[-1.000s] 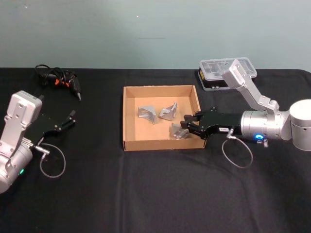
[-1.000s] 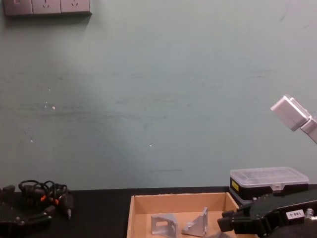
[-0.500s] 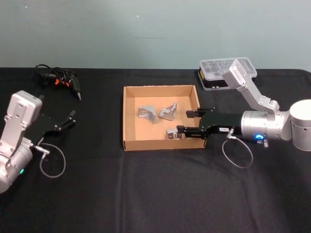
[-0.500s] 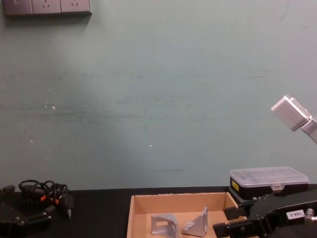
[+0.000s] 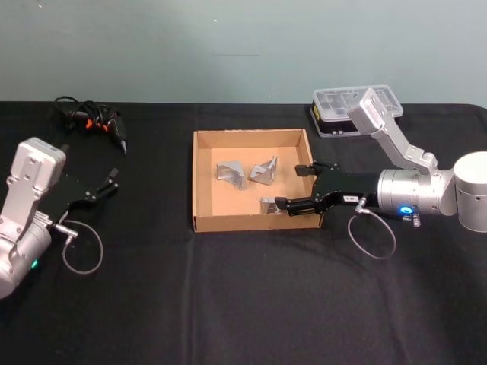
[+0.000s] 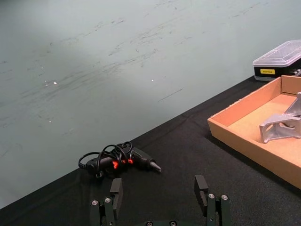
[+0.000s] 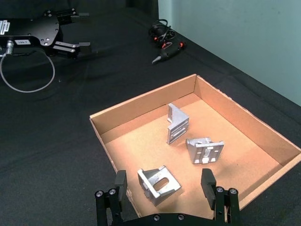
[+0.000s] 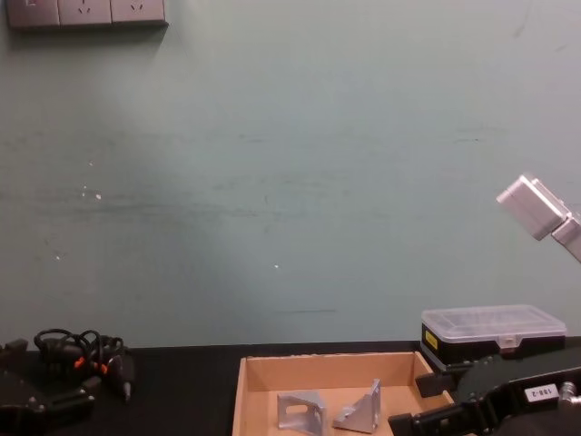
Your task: Use one hand to pick up the angle iron from the table and place it into the box.
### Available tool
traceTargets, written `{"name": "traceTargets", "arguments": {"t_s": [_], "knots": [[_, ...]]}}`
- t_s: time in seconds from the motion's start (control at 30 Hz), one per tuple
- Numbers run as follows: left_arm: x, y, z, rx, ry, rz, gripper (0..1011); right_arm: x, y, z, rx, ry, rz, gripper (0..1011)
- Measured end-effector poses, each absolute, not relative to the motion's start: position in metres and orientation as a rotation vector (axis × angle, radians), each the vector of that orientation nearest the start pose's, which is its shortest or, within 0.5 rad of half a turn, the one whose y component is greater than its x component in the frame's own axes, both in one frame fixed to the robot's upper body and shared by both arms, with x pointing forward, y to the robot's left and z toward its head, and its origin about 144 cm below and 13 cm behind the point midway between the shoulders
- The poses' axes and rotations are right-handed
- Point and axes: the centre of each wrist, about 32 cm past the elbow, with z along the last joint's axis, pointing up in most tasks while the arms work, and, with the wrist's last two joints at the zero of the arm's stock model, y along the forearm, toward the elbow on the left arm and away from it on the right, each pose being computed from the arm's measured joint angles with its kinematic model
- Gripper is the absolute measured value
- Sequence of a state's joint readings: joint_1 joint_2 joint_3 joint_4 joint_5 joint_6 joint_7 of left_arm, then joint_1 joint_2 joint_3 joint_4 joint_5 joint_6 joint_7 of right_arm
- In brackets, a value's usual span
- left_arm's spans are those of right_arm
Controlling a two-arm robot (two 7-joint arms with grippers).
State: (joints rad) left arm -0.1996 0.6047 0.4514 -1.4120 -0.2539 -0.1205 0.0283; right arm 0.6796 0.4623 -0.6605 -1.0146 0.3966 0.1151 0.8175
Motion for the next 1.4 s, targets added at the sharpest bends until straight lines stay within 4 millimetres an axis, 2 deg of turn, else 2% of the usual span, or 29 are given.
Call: {"name": "traceTargets", "arguments": {"t_s": [0.47, 0.67, 0.87, 1.1, 1.4], "knots": [[0.489, 0.31, 1.14, 0.305, -0.285, 1.248, 1000, 0.597, -0.275, 1.195, -0.386, 0.029, -0.534, 1003], [0.489, 0.31, 1.14, 0.305, -0.285, 1.248, 1000, 0.587, -0.256, 1.193, -0.37, -0.01, -0.603, 1003], [0.489, 0.31, 1.14, 0.304, -0.285, 1.248, 1000, 0.572, -0.236, 1.188, -0.355, -0.052, -0.742, 1003], [0.489, 0.31, 1.14, 0.304, -0.285, 1.248, 1000, 0.56, -0.214, 1.176, -0.315, -0.095, -0.869, 1003], [0.489, 0.31, 1.14, 0.304, -0.285, 1.248, 1000, 0.556, -0.199, 1.163, -0.292, -0.119, -0.926, 1003]]}}
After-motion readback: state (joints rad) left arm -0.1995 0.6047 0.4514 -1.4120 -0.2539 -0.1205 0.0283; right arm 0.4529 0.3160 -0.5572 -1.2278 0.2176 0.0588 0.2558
